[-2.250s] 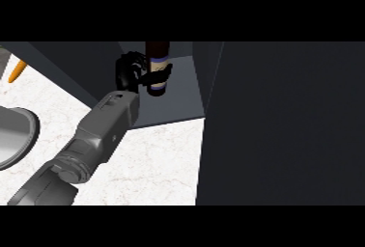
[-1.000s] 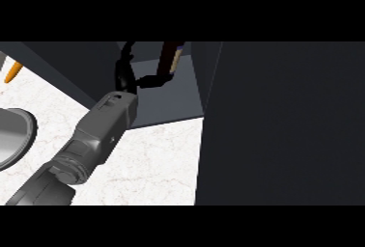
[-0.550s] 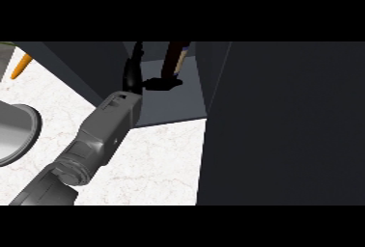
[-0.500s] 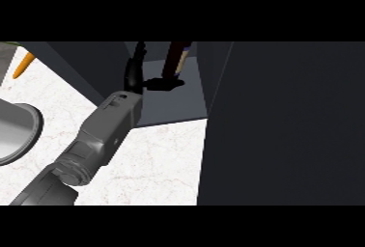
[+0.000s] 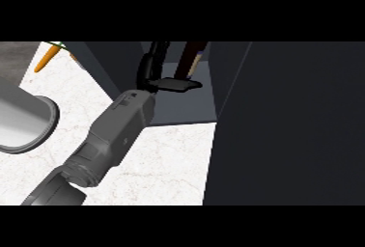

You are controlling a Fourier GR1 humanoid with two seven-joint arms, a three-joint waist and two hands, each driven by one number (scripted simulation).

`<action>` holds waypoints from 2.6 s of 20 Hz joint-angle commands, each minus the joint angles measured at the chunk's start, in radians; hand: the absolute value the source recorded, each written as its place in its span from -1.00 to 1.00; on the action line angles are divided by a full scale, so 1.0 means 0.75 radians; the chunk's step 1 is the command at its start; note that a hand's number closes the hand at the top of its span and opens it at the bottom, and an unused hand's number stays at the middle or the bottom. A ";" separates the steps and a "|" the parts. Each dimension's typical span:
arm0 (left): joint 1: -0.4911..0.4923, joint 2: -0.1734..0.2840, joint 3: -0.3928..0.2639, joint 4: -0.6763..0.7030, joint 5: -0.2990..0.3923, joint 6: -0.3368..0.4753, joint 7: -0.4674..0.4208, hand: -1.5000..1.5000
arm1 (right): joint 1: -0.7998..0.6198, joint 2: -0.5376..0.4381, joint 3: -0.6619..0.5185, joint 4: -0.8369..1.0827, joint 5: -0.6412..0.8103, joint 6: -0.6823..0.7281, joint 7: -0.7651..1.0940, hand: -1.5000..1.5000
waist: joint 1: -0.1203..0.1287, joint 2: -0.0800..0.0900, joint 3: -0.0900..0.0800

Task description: Pick up the wine, place it into the cabinet and close the cabinet

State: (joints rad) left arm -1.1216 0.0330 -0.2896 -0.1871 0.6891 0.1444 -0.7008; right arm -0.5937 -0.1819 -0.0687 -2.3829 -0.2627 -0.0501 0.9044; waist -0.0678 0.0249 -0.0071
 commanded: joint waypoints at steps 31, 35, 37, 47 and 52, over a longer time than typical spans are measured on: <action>0.816 -0.042 -0.618 -1.752 -0.211 0.767 0.524 -1.00 | -0.034 -0.056 0.123 -0.105 0.131 -0.147 0.134 -1.00 | 0.097 -0.045 0.008; 0.957 -0.043 -0.690 -1.916 -0.221 0.812 0.554 -1.00 | -0.110 -0.087 0.074 -0.055 0.110 -0.152 0.146 -1.00 | 0.099 -0.043 0.008; 1.054 -0.019 -0.706 -2.003 -0.282 0.830 0.523 1.00 | 0.007 -0.068 0.050 -0.086 0.081 -0.123 0.077 -1.00 | 0.097 -0.039 0.009; 1.420 0.368 -0.730 -2.441 -0.222 0.574 0.520 1.00 | -0.072 -0.081 0.100 -0.094 0.011 -0.136 0.185 -1.00 | 0.096 -0.038 0.008; 1.560 0.550 -0.698 -2.530 -0.186 0.447 0.457 1.00 | -0.071 -0.068 0.294 -0.085 0.019 0.004 0.072 1.00 | 0.110 -0.037 0.007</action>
State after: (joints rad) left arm -0.0303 0.3477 -0.8437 -2.0263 0.5210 0.5612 -0.3240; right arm -0.6286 -0.2352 0.0956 -2.4073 -0.1909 -0.0933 0.9570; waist 0.0099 -0.0032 0.0006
